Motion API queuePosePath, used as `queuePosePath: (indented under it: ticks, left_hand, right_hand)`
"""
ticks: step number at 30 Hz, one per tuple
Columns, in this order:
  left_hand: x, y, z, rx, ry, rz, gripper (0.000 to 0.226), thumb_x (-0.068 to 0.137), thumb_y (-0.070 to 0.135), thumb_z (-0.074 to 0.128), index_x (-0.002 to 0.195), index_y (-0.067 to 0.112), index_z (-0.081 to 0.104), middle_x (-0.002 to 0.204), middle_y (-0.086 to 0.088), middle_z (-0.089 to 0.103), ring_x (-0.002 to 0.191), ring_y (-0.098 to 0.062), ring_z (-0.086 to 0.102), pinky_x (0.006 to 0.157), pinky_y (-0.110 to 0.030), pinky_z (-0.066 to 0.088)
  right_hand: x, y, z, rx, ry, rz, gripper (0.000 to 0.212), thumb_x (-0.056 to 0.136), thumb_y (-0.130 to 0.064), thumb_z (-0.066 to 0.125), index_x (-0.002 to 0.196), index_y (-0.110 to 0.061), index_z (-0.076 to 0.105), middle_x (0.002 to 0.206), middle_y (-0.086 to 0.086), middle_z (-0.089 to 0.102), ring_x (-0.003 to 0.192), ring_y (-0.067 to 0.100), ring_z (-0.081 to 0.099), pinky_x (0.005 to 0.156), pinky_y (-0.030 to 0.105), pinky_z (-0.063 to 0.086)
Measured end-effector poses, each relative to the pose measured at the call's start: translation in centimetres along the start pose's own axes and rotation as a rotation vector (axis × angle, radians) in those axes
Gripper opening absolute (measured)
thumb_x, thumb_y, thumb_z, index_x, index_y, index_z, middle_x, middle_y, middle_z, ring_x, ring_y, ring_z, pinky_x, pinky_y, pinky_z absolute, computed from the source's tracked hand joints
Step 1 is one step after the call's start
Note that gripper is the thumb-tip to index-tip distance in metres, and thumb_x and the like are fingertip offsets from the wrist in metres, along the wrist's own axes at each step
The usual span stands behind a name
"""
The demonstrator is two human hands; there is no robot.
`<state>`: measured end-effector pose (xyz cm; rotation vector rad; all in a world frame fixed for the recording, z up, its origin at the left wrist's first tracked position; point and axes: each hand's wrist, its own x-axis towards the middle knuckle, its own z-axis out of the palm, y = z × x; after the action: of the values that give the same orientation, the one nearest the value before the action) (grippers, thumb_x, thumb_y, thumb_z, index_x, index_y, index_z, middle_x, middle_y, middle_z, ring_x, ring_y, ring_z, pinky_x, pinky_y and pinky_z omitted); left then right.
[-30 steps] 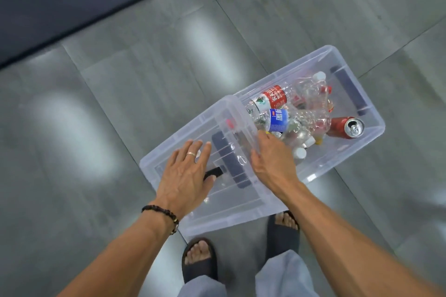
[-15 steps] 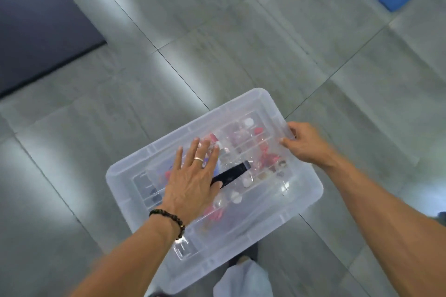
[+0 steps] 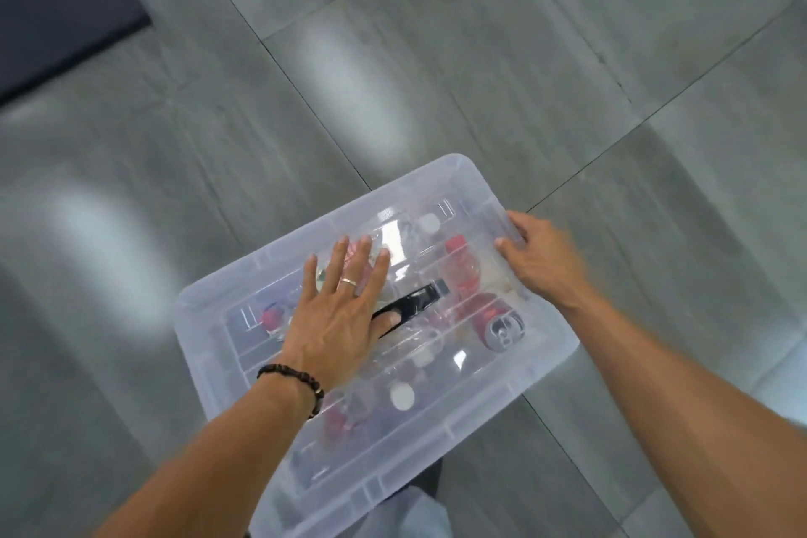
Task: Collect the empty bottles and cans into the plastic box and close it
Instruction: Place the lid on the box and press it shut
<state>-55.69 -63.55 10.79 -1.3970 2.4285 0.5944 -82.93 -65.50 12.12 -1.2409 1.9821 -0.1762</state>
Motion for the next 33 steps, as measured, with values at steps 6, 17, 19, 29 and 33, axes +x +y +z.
queuePosePath:
  ticks: [6,17,19,29,33]
  left_hand:
    - [-1.0,1.3,1.2,-0.028,0.024,-0.019,0.066,0.092,0.065,0.004,0.149,0.033,0.000,0.159,-0.009,0.002,0.145,-0.031,-0.013,0.113,-0.057,-0.009]
    - [1.8,0.6,1.9,0.051,0.010,0.015,0.105,0.066,0.094,0.013,0.150,0.032,-0.002,0.159,-0.007,-0.009,0.144,-0.033,-0.015,0.110,-0.067,-0.005]
    - [1.7,0.5,1.5,0.056,0.017,0.013,0.106,0.066,0.094,0.013,0.150,0.031,0.000,0.159,-0.007,-0.008,0.144,-0.034,-0.014,0.109,-0.069,-0.004]
    - [2.1,6.4,0.8,0.039,-0.077,0.080,0.126,0.050,0.098,0.028,0.146,0.032,-0.018,0.153,-0.002,-0.029,0.136,-0.034,-0.034,0.102,-0.070,-0.019]
    - [3.0,6.3,1.4,0.101,-0.065,0.082,0.126,0.049,0.100,0.025,0.142,0.033,-0.027,0.150,-0.001,-0.036,0.134,-0.034,-0.039,0.095,-0.065,-0.033]
  right_hand:
    - [-0.5,1.0,0.5,0.150,-0.074,0.019,0.038,0.097,-0.030,0.052,0.135,-0.024,0.049,0.120,-0.002,0.062,0.103,0.017,0.060,0.090,0.032,0.046]
    - [0.6,2.5,1.8,0.038,0.030,-0.028,0.047,0.098,-0.047,0.040,0.140,-0.025,0.034,0.122,0.005,0.058,0.102,0.025,0.061,0.088,0.047,0.053]
    - [0.5,2.6,1.9,0.033,0.026,-0.021,0.046,0.100,-0.039,0.041,0.142,-0.020,0.033,0.108,0.004,0.062,0.091,0.024,0.061,0.086,0.038,0.050]
    - [-0.6,2.8,2.2,0.027,0.024,-0.022,0.042,0.100,-0.035,0.045,0.139,-0.023,0.038,0.105,0.000,0.058,0.080,0.016,0.053,0.075,0.025,0.037]
    - [-0.1,4.0,1.9,0.126,-0.005,-0.022,0.054,0.096,-0.044,0.049,0.143,-0.024,0.035,0.137,-0.002,0.049,0.114,0.017,0.053,0.094,0.030,0.042]
